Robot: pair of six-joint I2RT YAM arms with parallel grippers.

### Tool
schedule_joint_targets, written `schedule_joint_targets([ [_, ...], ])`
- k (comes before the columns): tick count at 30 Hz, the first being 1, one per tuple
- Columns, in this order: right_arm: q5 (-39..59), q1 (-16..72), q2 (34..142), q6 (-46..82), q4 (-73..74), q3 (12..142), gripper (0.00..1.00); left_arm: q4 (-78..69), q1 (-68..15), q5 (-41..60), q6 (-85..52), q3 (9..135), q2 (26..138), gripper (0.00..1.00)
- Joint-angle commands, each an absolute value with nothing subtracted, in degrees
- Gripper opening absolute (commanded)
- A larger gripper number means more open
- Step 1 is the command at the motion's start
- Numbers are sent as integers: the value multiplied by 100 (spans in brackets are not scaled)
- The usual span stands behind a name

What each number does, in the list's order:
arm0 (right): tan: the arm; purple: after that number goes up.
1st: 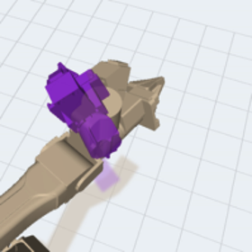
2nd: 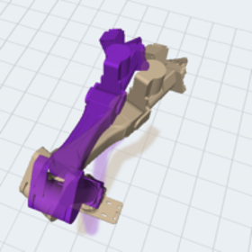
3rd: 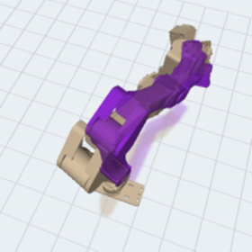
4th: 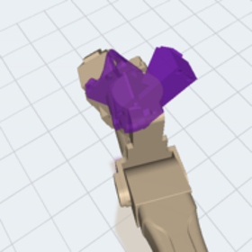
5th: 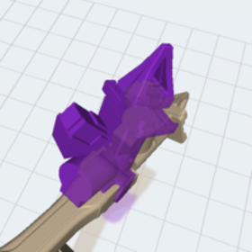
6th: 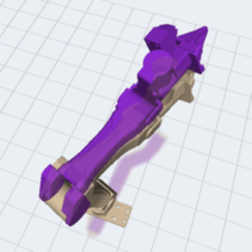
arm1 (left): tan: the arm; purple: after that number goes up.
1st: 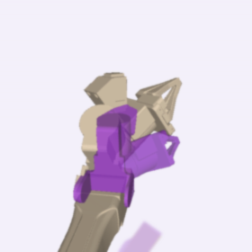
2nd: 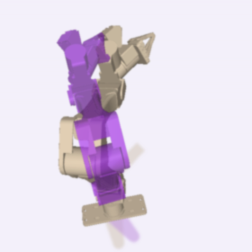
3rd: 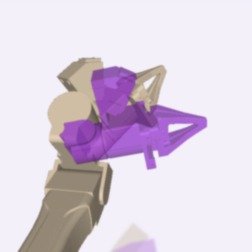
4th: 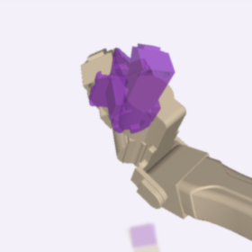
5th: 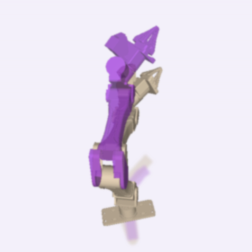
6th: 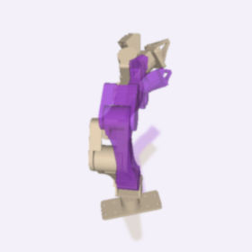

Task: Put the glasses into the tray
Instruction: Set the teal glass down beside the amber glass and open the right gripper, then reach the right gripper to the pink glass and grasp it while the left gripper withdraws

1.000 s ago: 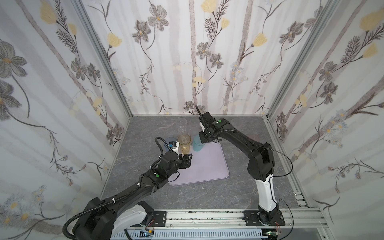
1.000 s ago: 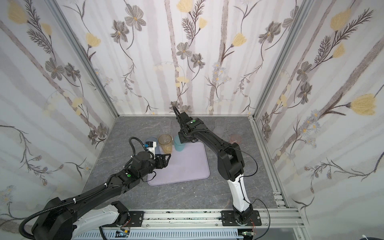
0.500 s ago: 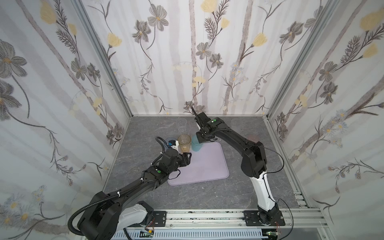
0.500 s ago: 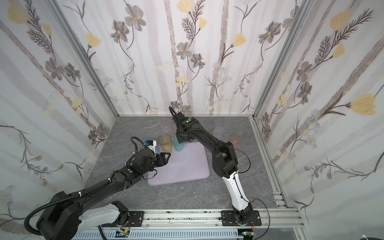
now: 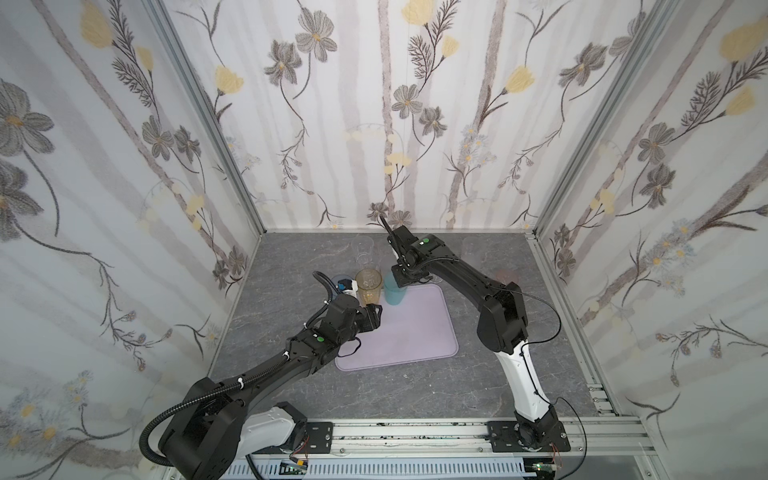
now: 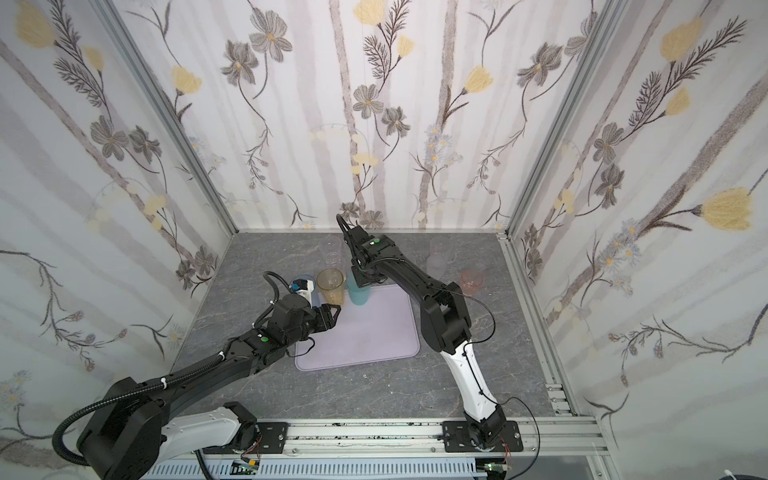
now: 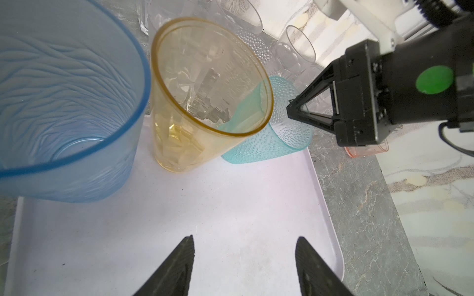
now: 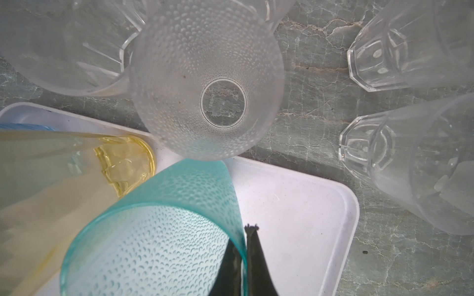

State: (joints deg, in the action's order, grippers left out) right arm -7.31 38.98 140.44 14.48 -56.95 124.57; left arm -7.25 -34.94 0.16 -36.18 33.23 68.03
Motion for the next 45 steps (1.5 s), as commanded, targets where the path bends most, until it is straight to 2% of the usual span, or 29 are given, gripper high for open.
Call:
schedule_joint_targets([
  [1,-773,3902,14132,1429,-5722,12490,7,-694,-3494,-59,-3570,3382,6820,65],
  [13,-661,3861,13838,1549,-5800,12702,29,-681,-3498,-97,-3428,3479,6731,66],
  [19,-494,3647,12855,1681,-5820,12340,36,-541,-3608,-381,-3120,3726,6532,66],
  [23,-234,3209,11609,1882,-4983,10911,38,-525,-4166,-1116,-2422,4095,6592,67],
  [27,-109,2441,10545,2177,-4030,9471,40,-553,-4713,-1631,-1732,4668,7139,70],
  [32,-281,1420,9963,2466,-3452,8483,41,-646,-4934,-1504,-1641,5402,8129,72],
  [45,-294,-364,10062,2832,-2558,7267,42,-642,-5044,-858,-1534,7701,10611,72],
])
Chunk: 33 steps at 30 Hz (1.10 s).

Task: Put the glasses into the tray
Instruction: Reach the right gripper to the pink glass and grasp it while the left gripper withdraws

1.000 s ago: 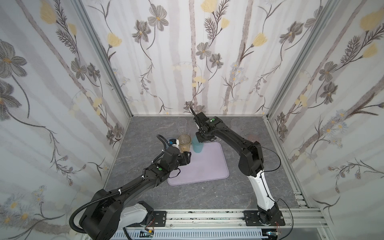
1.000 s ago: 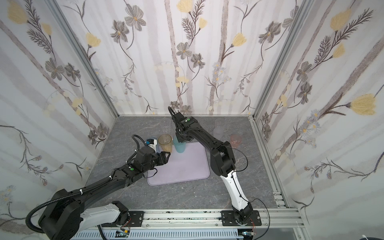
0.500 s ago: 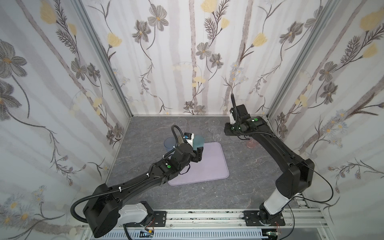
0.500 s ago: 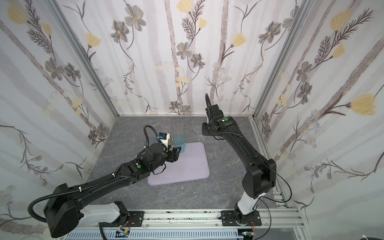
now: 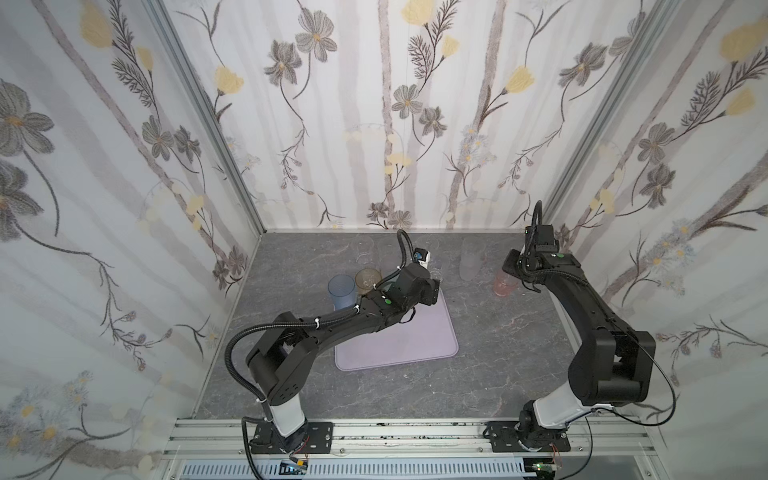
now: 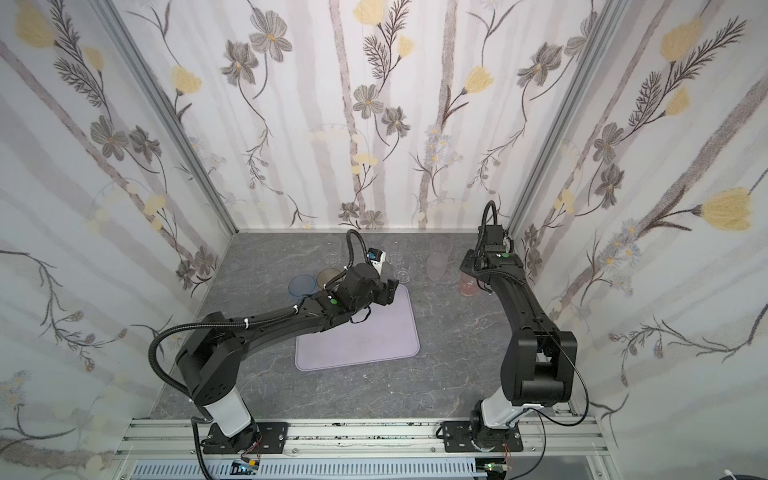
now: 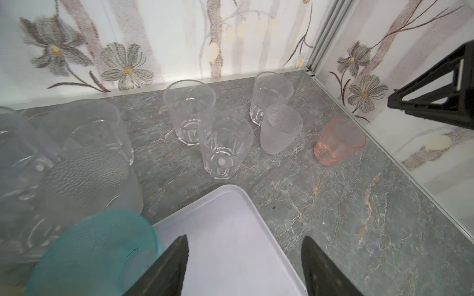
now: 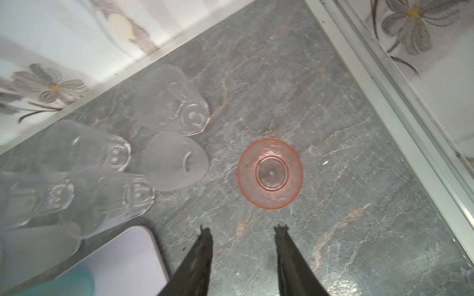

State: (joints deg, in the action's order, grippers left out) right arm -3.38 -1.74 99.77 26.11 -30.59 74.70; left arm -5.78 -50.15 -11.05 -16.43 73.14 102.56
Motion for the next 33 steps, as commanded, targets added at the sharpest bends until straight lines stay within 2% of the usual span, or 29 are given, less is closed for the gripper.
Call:
schedule_joint_targets([
  [1,-300,-423,10099,2865,-2498,7192,42,-642,-5051,-786,-1512,7850,10777,72],
  [7,-67,-681,10572,2944,-2188,7040,40,-641,-5115,-538,-1258,8595,11712,75],
  [13,29,-773,11022,2961,-2049,7154,35,-633,-5115,-354,-1074,8893,12126,81],
  [24,0,-782,11245,2809,-1995,7139,15,-624,-5107,-342,-1090,8851,12212,83],
  [33,-106,-647,10877,2615,-2291,7154,6,-624,-5106,-467,-1013,8764,11914,83],
])
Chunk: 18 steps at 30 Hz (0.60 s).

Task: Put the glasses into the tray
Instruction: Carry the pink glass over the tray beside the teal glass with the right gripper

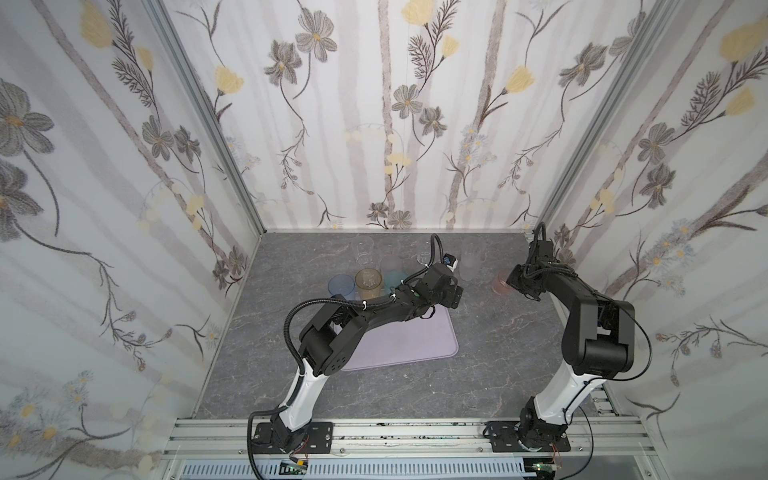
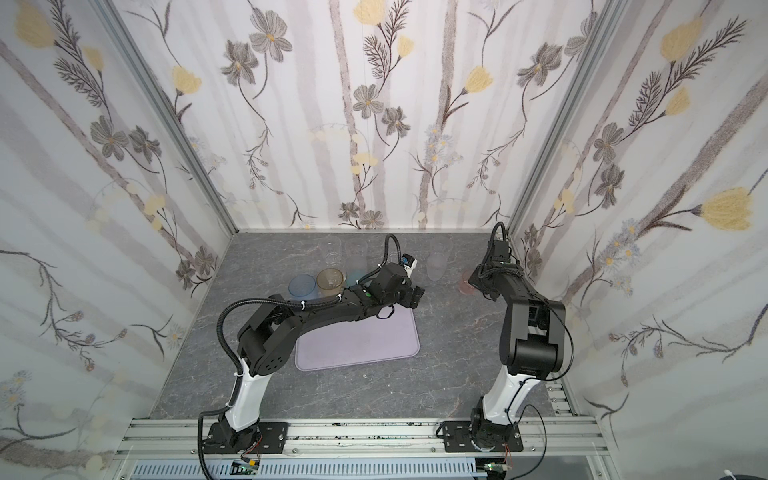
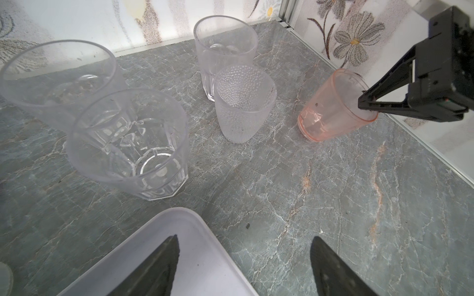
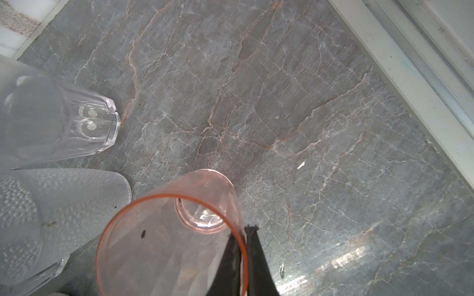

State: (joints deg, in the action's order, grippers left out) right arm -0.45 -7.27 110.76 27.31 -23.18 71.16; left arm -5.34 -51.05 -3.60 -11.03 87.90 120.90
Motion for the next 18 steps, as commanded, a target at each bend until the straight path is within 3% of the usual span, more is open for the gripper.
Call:
schedule_joint_targets([
  [1,-132,-605,10802,2590,-2364,7170,5,-624,-5106,-482,-1015,8740,11849,83],
  [12,-464,581,9859,2339,-3596,7649,4,-598,-5062,-787,-1054,7802,10161,83],
  [18,-378,1461,10053,2194,-4096,8078,3,-512,-4972,-982,-1194,6913,9195,83],
])
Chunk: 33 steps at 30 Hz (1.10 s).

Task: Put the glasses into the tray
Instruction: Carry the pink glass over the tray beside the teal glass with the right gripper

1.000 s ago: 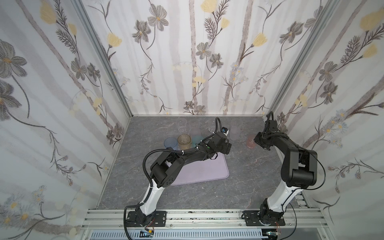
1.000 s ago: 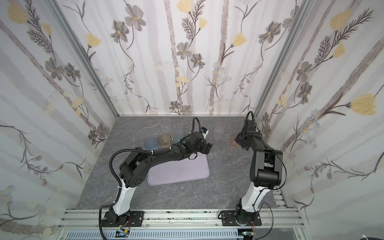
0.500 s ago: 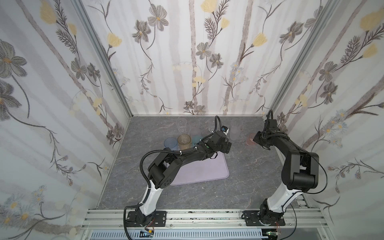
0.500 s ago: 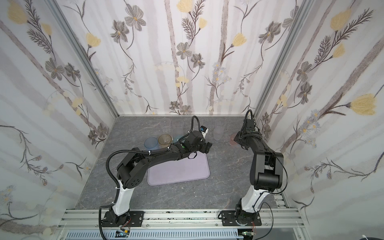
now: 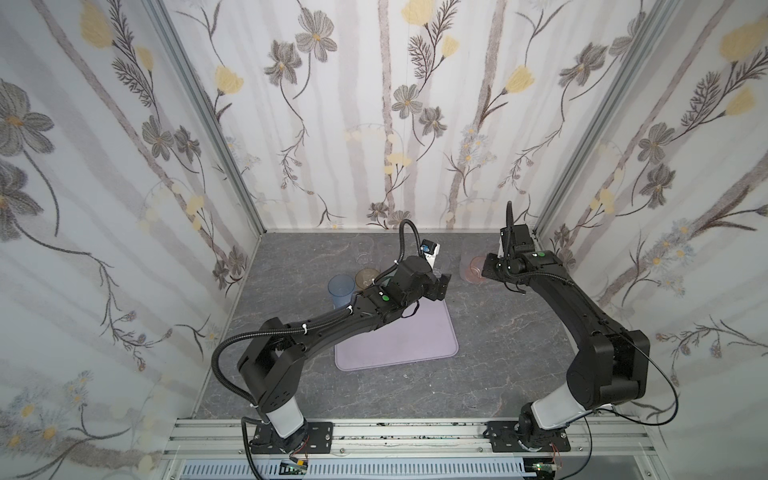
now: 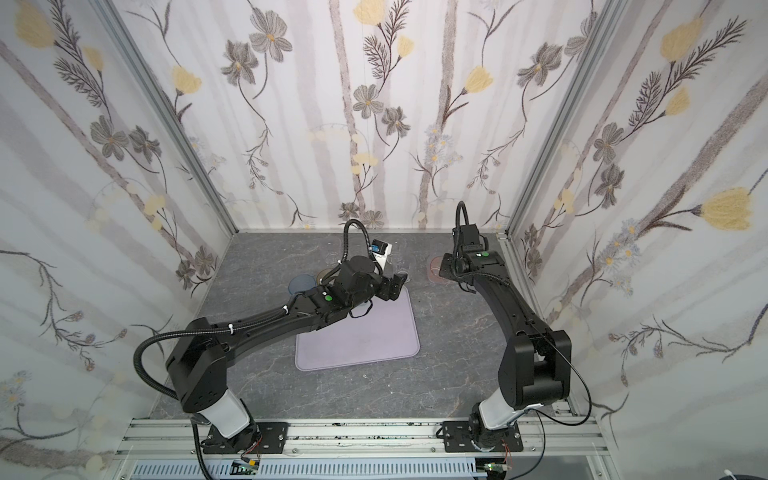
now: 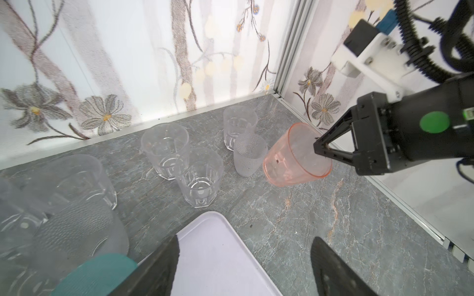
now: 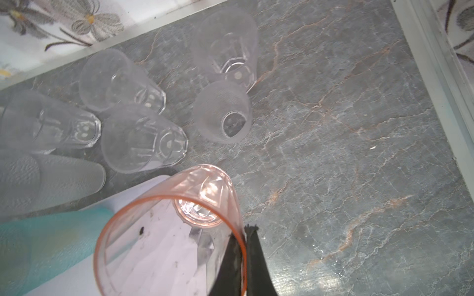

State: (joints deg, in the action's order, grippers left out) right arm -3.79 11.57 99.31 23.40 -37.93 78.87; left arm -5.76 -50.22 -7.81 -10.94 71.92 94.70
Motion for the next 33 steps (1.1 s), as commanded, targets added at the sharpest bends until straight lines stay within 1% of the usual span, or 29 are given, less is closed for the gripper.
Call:
schedule_joint_targets([
  [1,-391,1590,10130,2167,-4150,8174,3,-498,-4945,-989,-1219,6768,9045,83],
  [7,-501,2321,10968,1961,-4460,8859,3,-422,-4802,-1236,-1400,6022,8306,83],
  [14,-567,2823,11897,1822,-4588,9527,2,-413,-4419,-1301,-1667,5123,7552,83],
  [22,-674,2890,12600,1763,-4657,10055,1,-404,-4148,-1310,-1801,4574,7064,83],
  [33,-862,2887,13156,1669,-4835,10597,1,-404,-3865,-1236,-1827,4283,6902,83],
])
